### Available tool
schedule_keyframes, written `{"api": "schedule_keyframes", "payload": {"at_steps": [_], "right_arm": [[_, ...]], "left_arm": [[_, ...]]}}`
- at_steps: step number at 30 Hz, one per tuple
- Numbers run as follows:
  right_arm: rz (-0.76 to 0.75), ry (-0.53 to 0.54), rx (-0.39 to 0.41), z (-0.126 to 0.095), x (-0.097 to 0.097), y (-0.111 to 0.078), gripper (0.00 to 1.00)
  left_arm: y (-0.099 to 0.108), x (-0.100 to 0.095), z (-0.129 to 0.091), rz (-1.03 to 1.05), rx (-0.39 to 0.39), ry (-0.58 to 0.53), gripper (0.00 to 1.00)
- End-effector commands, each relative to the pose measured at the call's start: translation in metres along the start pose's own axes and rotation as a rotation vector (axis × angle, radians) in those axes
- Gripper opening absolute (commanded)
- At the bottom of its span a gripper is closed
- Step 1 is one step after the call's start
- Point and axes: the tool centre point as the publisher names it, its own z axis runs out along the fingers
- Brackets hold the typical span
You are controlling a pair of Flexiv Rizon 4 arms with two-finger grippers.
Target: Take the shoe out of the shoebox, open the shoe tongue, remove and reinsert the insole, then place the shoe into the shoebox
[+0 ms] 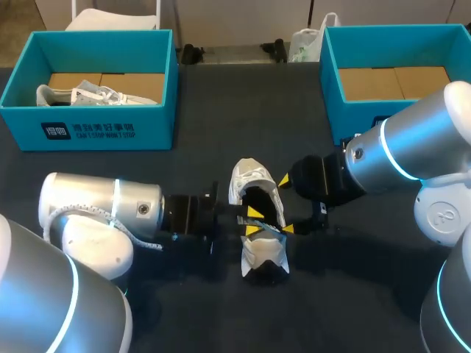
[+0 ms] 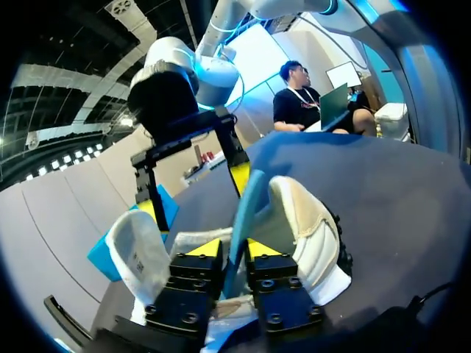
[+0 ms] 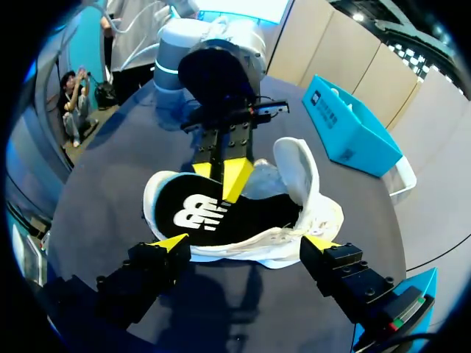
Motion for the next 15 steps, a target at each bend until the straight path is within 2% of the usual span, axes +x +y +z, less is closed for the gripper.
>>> {"api": "schedule_keyframes", "payload": {"at_steps": [1,8,9,10,15], "right_arm": [[0.000,-0.003,0.002,0.001,0.001,0.001,1.00],[0.000,-0.003,0.002,0.001,0.001,0.001,1.00],[0.000,-0.003,0.002,0.001,0.001,0.001,1.00],[0.000,-0.003,0.002,0.001,0.001,0.001,1.00],[0.000,-0.003,0.002,0.001,0.001,0.001,1.00]], "left_arm": [[-0.009,0.002,-0.006,0.004,0.030,-0.012,0.28],[-0.016,0.008,0.006,0.011,0.051,0.021,0.25],[-0.015,0.009,0.008,0.011,0.051,0.025,0.07],[-0.013,0.009,0.008,0.013,0.048,0.030,0.00],[0.001,0.010,0.009,0.026,0.027,0.046,0.00]]}}
